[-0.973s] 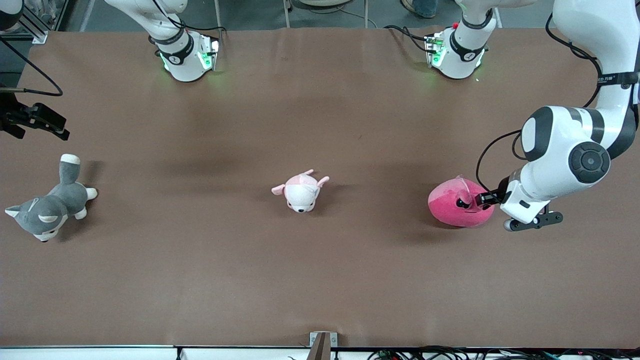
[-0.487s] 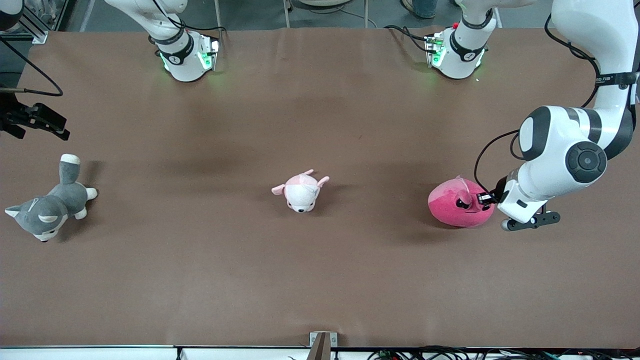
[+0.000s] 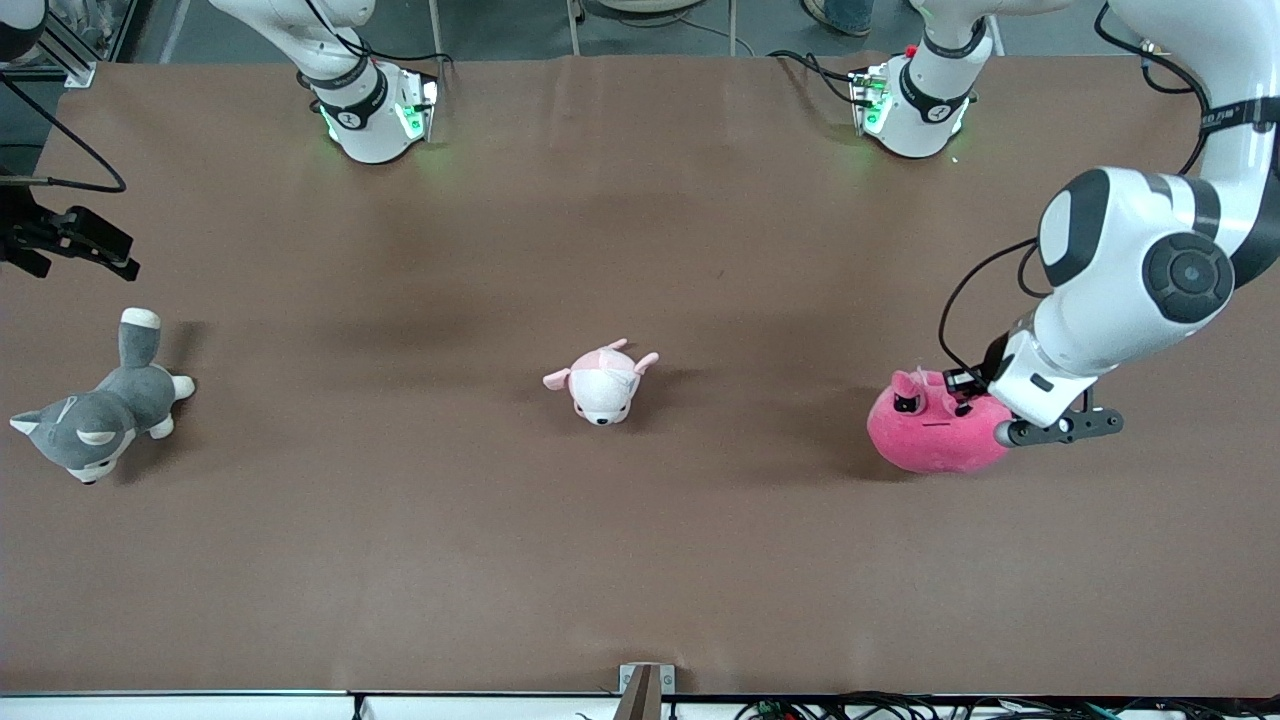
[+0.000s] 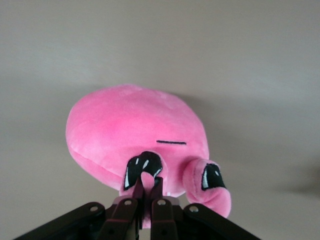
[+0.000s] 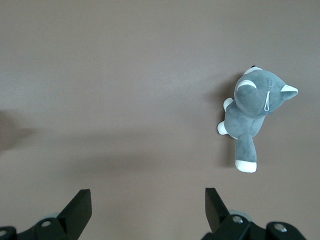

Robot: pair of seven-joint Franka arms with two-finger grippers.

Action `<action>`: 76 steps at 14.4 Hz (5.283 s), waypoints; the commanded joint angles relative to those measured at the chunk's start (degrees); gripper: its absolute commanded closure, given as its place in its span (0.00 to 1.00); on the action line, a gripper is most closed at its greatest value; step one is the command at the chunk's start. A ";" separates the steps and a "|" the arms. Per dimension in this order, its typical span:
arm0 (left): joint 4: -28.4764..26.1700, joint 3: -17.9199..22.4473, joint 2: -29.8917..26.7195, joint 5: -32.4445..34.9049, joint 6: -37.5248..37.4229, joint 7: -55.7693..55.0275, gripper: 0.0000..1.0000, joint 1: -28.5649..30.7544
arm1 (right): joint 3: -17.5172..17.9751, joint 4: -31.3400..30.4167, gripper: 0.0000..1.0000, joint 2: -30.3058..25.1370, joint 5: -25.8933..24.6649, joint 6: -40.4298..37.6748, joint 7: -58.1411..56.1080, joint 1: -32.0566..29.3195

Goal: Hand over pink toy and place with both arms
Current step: 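Carry the pink plush toward the table middle while the right gripper approaches, then grasp the pink plush with the right gripper beside the left gripper, then open the left gripper and carry the plush away with the right gripper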

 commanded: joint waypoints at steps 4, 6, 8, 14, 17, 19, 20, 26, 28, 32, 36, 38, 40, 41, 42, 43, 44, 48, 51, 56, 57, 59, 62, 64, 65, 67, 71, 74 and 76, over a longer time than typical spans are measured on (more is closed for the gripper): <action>14.29 -8.82 -1.24 -4.34 -12.34 -8.82 1.00 -0.53 | 0.86 -1.40 0.00 -1.08 8.72 -1.10 -0.50 -1.75; 17.20 -14.44 -1.24 -4.42 -12.86 -14.08 1.00 -0.53 | 0.94 -1.40 0.00 -0.90 11.63 -1.19 -0.15 -1.41; 20.88 -19.45 -0.46 -5.39 -12.69 -20.93 1.00 -0.70 | 1.03 -1.22 0.00 -0.81 17.07 -2.15 -0.15 -1.31; 24.69 -21.94 1.83 -5.39 -6.38 -39.22 1.00 -9.22 | 1.21 -1.22 0.17 -0.46 31.05 -3.92 0.03 -0.18; 24.95 -22.03 3.67 -5.48 -0.41 -45.11 1.00 -11.33 | 1.29 -1.13 0.22 -0.02 37.12 -3.39 0.20 2.28; 25.04 -21.76 5.25 -5.48 2.77 -48.38 1.00 -12.74 | 1.38 -0.96 0.27 0.24 39.93 -3.21 0.20 4.39; 25.30 -21.67 5.87 -5.48 3.30 -49.17 1.00 -13.00 | 1.38 -0.96 0.27 0.33 40.82 -3.04 0.29 5.44; 27.32 -21.41 11.05 -5.31 8.14 -53.84 1.00 -16.17 | 1.38 0.01 0.27 3.14 41.09 4.33 6.69 15.28; 27.50 -21.06 11.85 -5.22 8.49 -53.84 1.00 -16.43 | 1.38 1.06 0.27 5.33 41.09 8.02 9.33 18.62; 27.41 -20.88 13.26 -5.13 10.16 -54.63 1.00 -17.58 | 1.38 1.94 0.27 8.41 41.00 13.39 12.84 23.10; 27.41 -20.62 13.61 -5.04 10.16 -54.89 1.00 -17.75 | 1.38 1.94 0.27 10.35 40.22 16.12 14.35 25.84; 27.41 -20.01 13.70 -5.04 10.16 -54.89 1.00 -18.45 | 1.30 1.94 0.27 11.57 39.95 17.26 14.35 26.81; 27.41 -19.65 13.61 -5.04 10.16 -54.89 1.00 -18.63 | 1.29 1.94 0.27 12.45 38.99 17.97 14.44 27.42; 27.41 -19.65 13.61 -5.04 10.25 -54.89 1.00 -18.63 | 1.29 1.85 0.27 12.63 38.81 18.06 14.88 27.86; 27.41 -19.65 13.61 -5.04 10.25 -54.89 1.00 -18.63 | 1.29 1.77 0.27 12.98 38.81 18.49 15.23 28.39; 27.41 -19.65 13.61 -5.04 10.16 -54.89 1.00 -18.63 | 1.29 1.59 0.27 13.25 38.81 19.45 15.23 29.18; 27.41 -19.65 13.61 -5.04 10.25 -54.89 1.00 -18.63 | 1.29 1.59 0.27 13.51 38.81 19.90 15.23 29.36; 27.41 -19.48 13.52 -5.04 10.25 -54.89 1.00 -18.98 | 1.29 1.50 0.57 14.22 38.02 19.90 15.14 29.27; 27.41 -19.48 13.61 -5.04 11.39 -54.98 1.00 -18.98 | 1.38 1.68 0.96 14.13 37.93 19.46 15.84 29.27; 27.06 -19.48 12.91 -4.69 11.48 -56.83 0.31 -19.16 | 1.29 1.94 0.97 14.13 37.84 19.38 17.52 29.01; 27.06 -19.39 12.82 -4.34 11.48 -56.74 0.01 -19.16 | 1.21 1.94 0.97 14.04 37.84 19.03 17.43 28.75; 26.97 -19.21 12.20 -2.15 11.04 -56.74 0.00 -18.81 | 0.94 1.94 0.97 14.04 37.67 17.28 17.34 27.87; 26.97 -18.34 11.68 0.40 8.86 -56.74 0.00 -17.76 | 0.94 3.51 0.97 13.78 34.60 11.75 16.64 22.79; 26.97 -15.89 10.71 4.08 5.69 -56.30 0.00 -17.58 | 0.94 5.62 0.97 13.87 31.35 7.53 15.07 18.74; 26.97 -15.61 10.54 6.45 4.29 -56.04 0.00 -17.23 | 0.94 5.98 0.97 13.87 30.55 6.38 13.49 16.55; 26.71 -15.70 9.13 8.49 0.69 -53.41 0.00 -14.25 | 0.94 5.90 0.97 14.30 30.72 5.41 10.85 11.54; 26.36 -15.70 7.90 8.50 -7.75 -37.10 0.00 -4.86 | 0.94 5.90 0.97 19.39 30.63 2.17 -0.38 2.93; 26.09 -15.61 7.90 8.58 -9.87 -27.33 0.00 1.39 | 1.03 5.90 0.97 23.87 31.42 -1.80 -8.30 -2.53; 26.09 -15.61 7.72 8.58 -12.23 -23.62 0.00 4.47 | 1.03 5.90 0.97 25.90 31.51 -1.89 -10.33 -4.29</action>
